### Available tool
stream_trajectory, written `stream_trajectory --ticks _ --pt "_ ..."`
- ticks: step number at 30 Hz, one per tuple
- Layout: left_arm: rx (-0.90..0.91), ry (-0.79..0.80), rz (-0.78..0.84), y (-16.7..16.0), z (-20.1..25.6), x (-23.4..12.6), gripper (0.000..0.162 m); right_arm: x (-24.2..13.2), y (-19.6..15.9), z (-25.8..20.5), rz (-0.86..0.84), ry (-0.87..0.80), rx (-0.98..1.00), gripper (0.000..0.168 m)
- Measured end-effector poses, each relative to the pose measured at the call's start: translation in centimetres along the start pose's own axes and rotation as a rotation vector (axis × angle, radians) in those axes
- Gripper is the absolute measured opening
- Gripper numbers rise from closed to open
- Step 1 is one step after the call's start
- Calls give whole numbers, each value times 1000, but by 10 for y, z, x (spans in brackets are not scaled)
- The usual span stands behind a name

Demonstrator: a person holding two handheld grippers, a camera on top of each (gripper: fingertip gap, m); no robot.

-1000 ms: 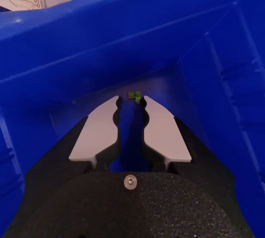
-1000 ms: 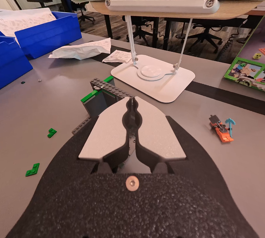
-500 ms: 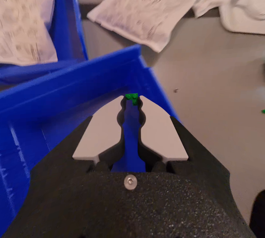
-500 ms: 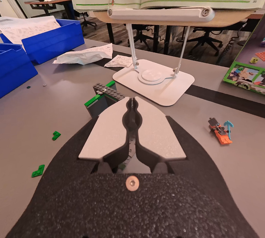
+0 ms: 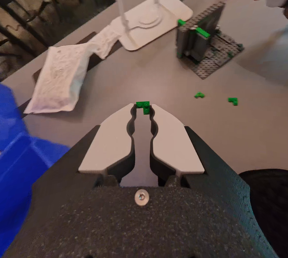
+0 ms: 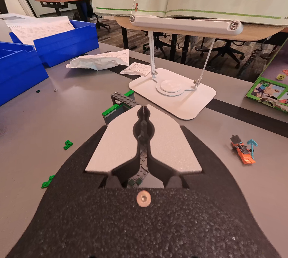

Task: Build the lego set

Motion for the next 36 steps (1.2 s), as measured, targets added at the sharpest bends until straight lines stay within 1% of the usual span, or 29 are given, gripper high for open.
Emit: stream_trajectory --ticks 5,8,12,15,21,26,27,29,31,34,36 --pt "70 -207 -38 -7 70 63 16 0 -1 -1 -4 5 -14 1" --pt "78 -311 -65 -9 100 95 16 0 -1 -1 -4 9 -22 1" --pt "75 -372 -131 -6 116 131 16 0 -2 -3 -2 15 -43 1" --pt "69 -432 -156 3 127 155 16 1 -4 -3 -2 11 -61 1" --pt "70 -462 -203 14 143 194 16 2 -6 2 -7 8 -54 1" --pt "44 -468 -182 15 147 203 43 2 -5 8 -5 2 -37 1" --pt "40 -477 -167 16 148 201 45 3 -6 8 -6 2 -36 1" --pt "33 -492 -124 20 147 194 47 3 -7 8 -11 3 -36 1" --pt "38 -475 -63 26 139 183 46 4 -9 9 -16 -1 -45 1" --pt "-1 -416 60 39 108 166 42 6 -11 14 -26 -12 -47 2" --pt "-26 -356 118 44 78 160 42 8 -15 18 -54 -3 -54 7"
Point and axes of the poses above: each gripper's, where its closed fingertips meet, x out along the fingers, y out of its top, z = x × y across the jaws, the point moved 5 cm from there along -x, back along the fingers, and after that the axes turned 14 degrees about -y, right-handed, at the moved point
